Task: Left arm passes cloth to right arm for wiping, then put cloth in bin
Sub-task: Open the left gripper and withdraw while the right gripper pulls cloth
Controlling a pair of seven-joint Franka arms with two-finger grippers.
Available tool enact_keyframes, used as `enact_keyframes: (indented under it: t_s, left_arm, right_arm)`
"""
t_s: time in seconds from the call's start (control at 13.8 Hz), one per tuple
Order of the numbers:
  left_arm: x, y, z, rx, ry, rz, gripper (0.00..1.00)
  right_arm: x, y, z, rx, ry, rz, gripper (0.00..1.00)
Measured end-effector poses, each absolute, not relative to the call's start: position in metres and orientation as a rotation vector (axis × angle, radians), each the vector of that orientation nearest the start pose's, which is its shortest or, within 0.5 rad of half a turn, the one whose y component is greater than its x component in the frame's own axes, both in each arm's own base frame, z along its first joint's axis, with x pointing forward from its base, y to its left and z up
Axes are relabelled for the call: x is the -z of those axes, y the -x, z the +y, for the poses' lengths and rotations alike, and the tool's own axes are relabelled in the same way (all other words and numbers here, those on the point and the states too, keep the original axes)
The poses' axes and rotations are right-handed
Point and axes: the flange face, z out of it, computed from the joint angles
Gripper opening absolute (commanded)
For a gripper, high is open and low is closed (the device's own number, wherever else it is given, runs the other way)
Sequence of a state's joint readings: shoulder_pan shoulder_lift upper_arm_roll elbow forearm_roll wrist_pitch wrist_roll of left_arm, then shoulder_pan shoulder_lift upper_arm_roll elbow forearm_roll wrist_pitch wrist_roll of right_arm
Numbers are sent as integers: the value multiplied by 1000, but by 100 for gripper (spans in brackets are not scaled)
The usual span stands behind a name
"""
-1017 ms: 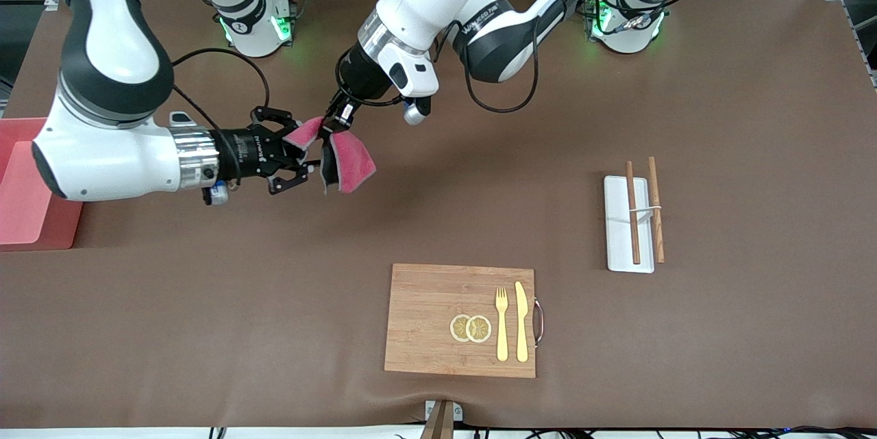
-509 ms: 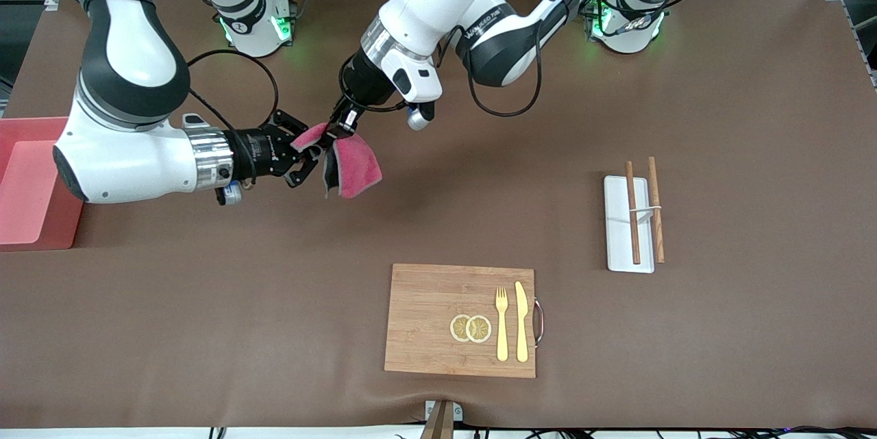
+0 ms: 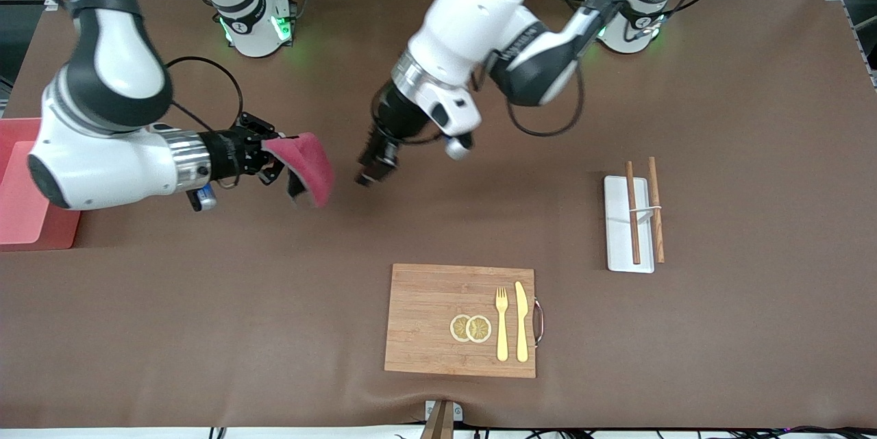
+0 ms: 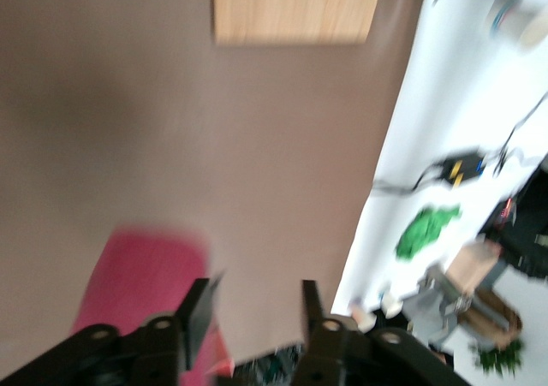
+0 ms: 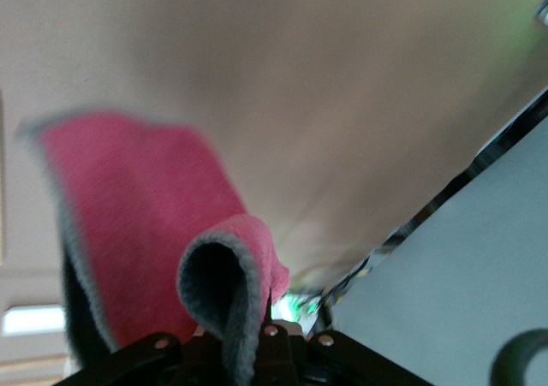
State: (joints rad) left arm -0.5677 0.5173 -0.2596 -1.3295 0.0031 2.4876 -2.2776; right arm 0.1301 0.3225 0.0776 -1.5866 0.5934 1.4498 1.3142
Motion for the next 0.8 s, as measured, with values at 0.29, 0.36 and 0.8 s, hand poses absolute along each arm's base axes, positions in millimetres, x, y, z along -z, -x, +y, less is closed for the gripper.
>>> enact_keyframes:
  t_s: [0.29, 0.36, 0.8]
  left_arm:
    - [-534, -606, -410, -41, -1986, 1744, 100]
    - [-537, -619, -384, -67, -2017, 1743, 100]
    - [-550, -646, -253, -106, -2435, 1574, 100]
  right_arm:
    - [-426, -563, 232, -981, 2574, 1428, 0]
    - [-418, -561, 240, -942, 2602, 1401, 0]
    - [-288, -550, 242, -632, 2825, 1197, 0]
